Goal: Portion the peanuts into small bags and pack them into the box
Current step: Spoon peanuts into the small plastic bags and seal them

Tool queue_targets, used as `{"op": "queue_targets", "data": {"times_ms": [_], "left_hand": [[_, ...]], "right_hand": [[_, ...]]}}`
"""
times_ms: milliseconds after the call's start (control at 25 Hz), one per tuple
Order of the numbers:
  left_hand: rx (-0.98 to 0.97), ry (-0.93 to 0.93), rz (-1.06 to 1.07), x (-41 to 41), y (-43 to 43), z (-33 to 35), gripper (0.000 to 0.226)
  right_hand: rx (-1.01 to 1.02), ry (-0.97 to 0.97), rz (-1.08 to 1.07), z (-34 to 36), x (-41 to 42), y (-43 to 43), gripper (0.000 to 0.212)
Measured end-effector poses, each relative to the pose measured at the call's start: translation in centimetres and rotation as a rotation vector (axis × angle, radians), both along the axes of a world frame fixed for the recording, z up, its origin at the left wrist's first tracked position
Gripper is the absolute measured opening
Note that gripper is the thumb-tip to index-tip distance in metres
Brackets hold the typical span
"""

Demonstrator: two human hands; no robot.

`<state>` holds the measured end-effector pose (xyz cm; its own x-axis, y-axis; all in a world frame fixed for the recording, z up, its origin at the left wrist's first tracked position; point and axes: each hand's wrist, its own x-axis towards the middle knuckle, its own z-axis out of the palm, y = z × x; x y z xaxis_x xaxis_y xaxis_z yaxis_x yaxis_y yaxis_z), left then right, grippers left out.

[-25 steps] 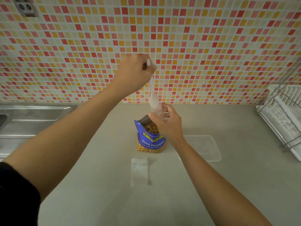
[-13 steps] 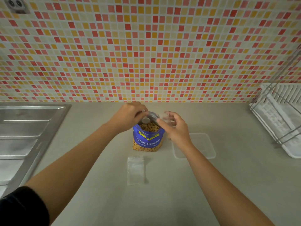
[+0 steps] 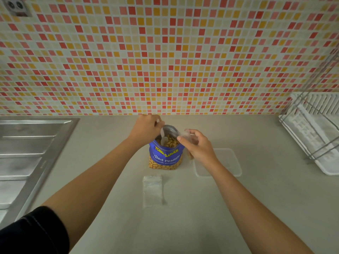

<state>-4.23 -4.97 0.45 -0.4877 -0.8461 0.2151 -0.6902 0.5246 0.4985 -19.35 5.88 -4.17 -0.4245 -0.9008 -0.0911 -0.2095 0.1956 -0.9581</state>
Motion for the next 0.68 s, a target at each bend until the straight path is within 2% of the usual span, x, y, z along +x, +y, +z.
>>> {"op": "queue_targets", "data": {"times_ms": [160, 240, 520, 680], "left_hand": [[0.421, 0.267, 0.288, 0.1, -0.3, -1.5, 0.025], [0.555, 0.394, 0.379, 0.1, -0.6, -1.7, 0.024], [0.681, 0.607, 0.463, 1.5, -1.9, -1.9, 0.022], [0.779, 0.745, 0.482, 2.9, -3.1, -2.3, 0.020]], "right_hand": [[0.008, 0.001, 0.019, -0.2, 0.1, 0.1, 0.057], [0.006, -0.009, 0.022, -0.4, 0.0, 0.1, 0.056], [-0.033, -0.022, -0.028, -0.4, -0.4, -0.2, 0.050], [-0.050, 0.213, -0.040, 0.5, -0.9, -0.4, 0.055]]}}
